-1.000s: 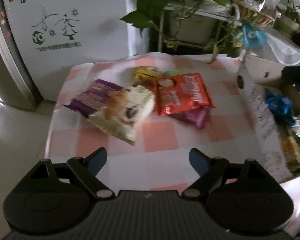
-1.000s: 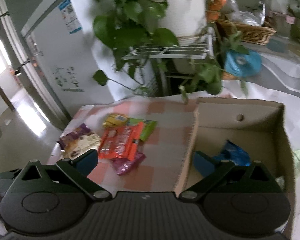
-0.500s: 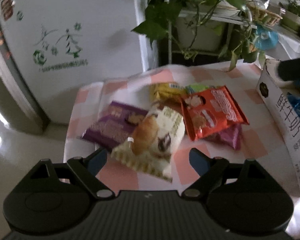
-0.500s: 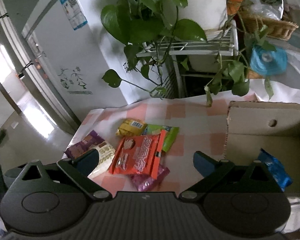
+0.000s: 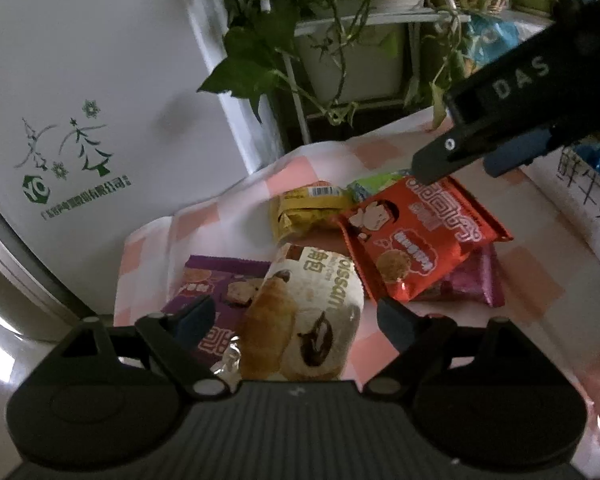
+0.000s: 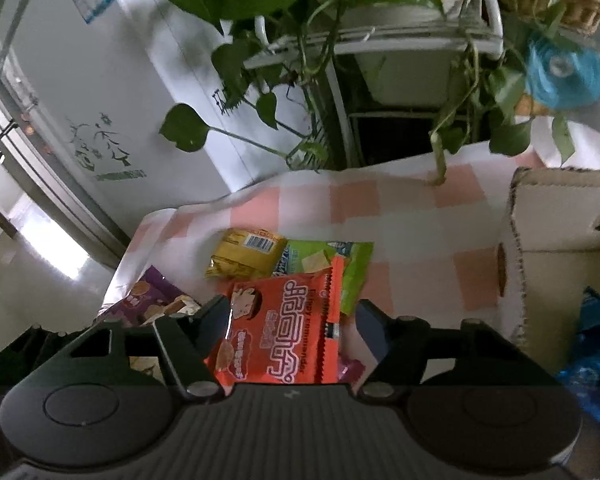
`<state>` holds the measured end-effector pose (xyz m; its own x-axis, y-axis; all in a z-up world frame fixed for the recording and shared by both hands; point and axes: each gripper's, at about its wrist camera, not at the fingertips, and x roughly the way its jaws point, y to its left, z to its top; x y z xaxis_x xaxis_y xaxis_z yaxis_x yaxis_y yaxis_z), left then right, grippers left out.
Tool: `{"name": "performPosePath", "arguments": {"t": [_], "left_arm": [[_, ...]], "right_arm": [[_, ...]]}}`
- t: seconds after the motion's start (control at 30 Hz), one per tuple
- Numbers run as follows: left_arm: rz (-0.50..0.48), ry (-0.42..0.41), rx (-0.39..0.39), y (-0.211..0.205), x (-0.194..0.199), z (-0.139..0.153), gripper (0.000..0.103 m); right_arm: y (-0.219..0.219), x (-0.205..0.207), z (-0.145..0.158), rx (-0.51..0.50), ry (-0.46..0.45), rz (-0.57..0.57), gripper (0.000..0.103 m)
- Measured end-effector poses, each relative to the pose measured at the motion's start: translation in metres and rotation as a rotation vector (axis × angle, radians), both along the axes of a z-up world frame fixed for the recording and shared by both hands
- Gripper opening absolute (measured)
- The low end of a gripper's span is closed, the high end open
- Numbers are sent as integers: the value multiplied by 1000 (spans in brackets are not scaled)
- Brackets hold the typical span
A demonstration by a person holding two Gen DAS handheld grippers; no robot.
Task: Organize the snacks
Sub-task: 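Close the left gripper on the croissant packet while the right gripper grasps the orange packet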
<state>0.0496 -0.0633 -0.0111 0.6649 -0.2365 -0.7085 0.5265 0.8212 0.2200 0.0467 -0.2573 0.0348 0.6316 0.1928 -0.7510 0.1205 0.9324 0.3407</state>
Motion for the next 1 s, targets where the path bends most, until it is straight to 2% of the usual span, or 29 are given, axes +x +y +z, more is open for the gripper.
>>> {"name": "performPosePath", "arguments": {"t": [0.03, 0.17, 0.3, 0.43, 0.57, 0.7, 0.77, 0.9, 1.0], "left_arm": [[10, 4, -3, 1, 2, -1, 85], [17, 59, -37, 6, 10, -6, 64], [6, 66, -32, 11, 5, -5, 54], [38, 118, -67, 26, 3, -1, 51], [52, 176, -91, 46, -3, 2, 51], [59, 232, -96, 65, -8, 4, 51], [52, 274, -101, 71, -9, 5, 51], [52, 307, -93, 77, -12, 7, 51], [56, 356, -112, 80, -13, 6, 51]], "right_arm": [[2, 3, -2, 0, 4, 0, 73], [7, 11, -12, 0, 28, 12, 67], [10, 13, -19, 24, 64, 60, 63], [12, 9, -28, 130, 167, 148, 63], [24, 2, -21, 116, 199, 275, 64], [30, -1, -9, 94, 147, 329, 70], [35, 0, -3, 33, 112, 333, 73], [43, 6, 5, -55, 77, 337, 74], [41, 13, 4, -43, 30, 316, 75]]}}
